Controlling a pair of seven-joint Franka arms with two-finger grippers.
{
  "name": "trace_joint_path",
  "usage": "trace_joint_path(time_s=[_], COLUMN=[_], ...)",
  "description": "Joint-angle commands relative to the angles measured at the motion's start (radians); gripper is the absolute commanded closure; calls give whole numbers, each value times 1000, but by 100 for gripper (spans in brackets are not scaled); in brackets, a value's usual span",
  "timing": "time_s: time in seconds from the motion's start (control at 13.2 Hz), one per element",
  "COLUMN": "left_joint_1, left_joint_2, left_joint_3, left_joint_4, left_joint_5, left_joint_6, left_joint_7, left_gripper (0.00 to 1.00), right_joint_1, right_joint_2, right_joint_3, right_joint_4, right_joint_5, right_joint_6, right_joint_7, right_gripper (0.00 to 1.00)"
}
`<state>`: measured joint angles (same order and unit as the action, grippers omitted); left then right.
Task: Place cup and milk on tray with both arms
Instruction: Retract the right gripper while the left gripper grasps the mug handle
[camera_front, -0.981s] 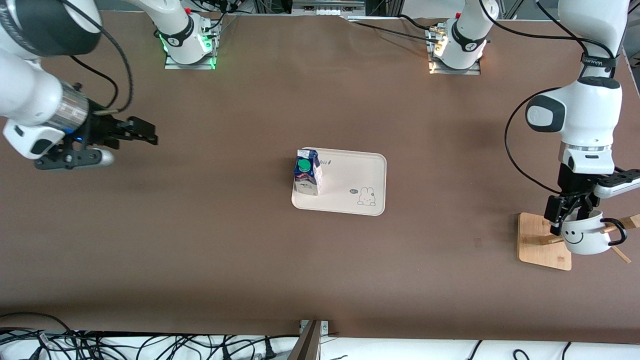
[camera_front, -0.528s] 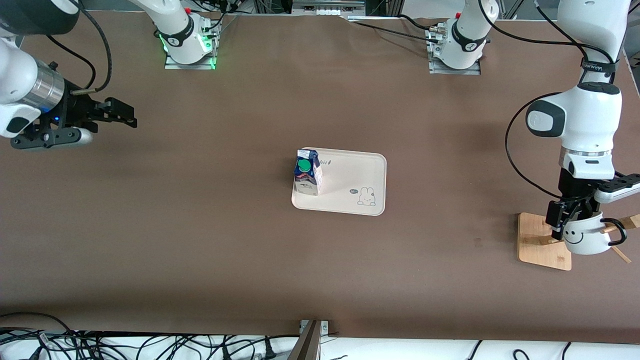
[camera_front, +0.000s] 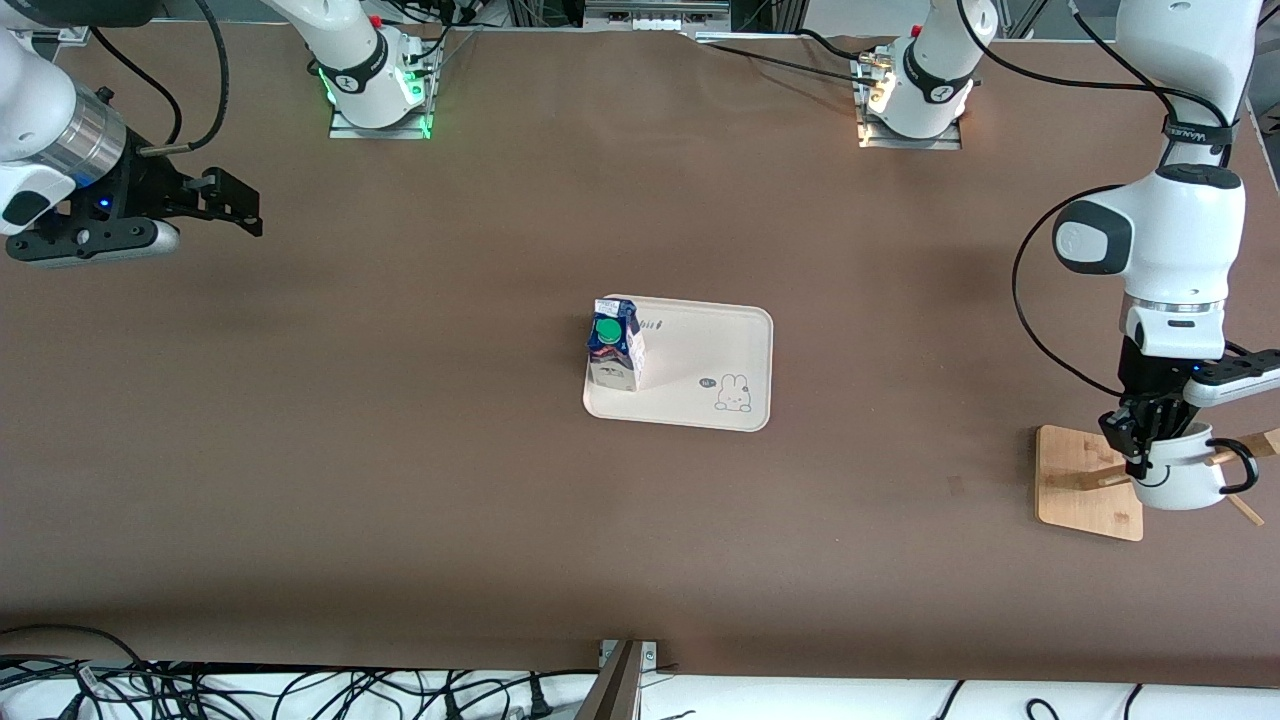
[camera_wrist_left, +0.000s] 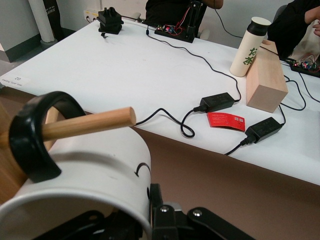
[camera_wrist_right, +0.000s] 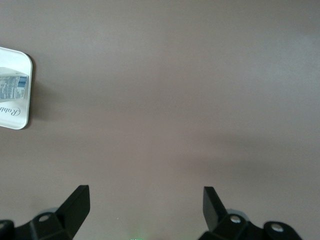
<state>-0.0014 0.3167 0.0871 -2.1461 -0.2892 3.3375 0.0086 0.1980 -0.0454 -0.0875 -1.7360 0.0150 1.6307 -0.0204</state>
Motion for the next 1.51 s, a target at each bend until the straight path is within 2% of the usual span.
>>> trace_joint_path(time_s=[0.0, 0.45, 0.83, 1.06, 1.43], left_joint_1=[1, -5, -12, -12, -29], left_joint_2=[7, -39, -136, -148, -146], left_joint_3=[0, -10, -26, -56, -64], left_joint_4=[11, -32, -72, -77, -77], left_joint_5=[-24, -24, -24, -25, -25], left_joint_6=[5, 0, -59, -73, -73], left_joint_7=[47, 45, 45, 42, 40], left_gripper=[100, 100, 100, 100, 100], right_joint_1=[-25, -31, -25, -23, -23], right_joint_2=[-5, 21, 21, 24, 24], right_joint_3=[23, 19, 20, 20, 23], right_joint_4=[7, 38, 38, 38, 38], right_joint_5=[-13, -12, -21, -21, -21], right_joint_6=[6, 6, 26, 26, 25], right_joint_7=[-3, 22, 19, 19, 19], right_gripper=[0, 0, 0, 0, 0])
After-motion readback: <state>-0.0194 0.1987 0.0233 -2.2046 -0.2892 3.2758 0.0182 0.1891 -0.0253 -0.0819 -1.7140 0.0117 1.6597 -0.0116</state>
